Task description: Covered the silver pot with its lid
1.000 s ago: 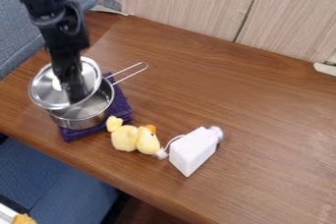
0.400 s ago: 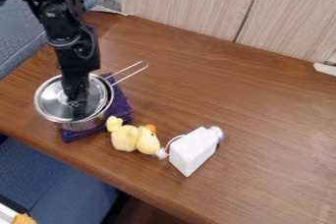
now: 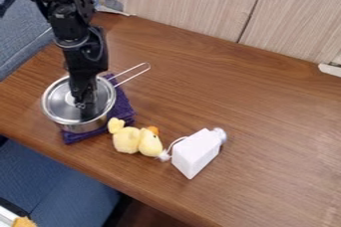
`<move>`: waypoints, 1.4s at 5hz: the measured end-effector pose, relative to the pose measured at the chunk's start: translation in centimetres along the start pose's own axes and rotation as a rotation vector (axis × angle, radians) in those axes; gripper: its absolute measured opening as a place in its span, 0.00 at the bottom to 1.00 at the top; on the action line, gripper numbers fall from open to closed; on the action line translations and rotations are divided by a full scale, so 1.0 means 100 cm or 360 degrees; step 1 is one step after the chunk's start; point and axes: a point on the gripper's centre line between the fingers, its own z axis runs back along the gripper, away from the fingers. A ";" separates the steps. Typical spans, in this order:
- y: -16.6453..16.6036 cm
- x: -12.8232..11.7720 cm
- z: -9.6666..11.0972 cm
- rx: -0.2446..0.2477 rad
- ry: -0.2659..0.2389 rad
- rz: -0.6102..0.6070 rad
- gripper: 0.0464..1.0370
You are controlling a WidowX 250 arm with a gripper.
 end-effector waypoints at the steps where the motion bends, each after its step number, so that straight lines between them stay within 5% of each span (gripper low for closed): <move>1: 0.000 0.001 0.000 -0.0008 -0.0001 0.0012 0.28; 3: -0.004 0.004 0.005 -0.0035 -0.0032 0.0059 0.88; 4: 0.000 0.003 0.015 -0.0015 -0.0045 0.0083 0.97; 7: 0.018 0.009 0.069 0.0129 -0.0231 0.0161 0.96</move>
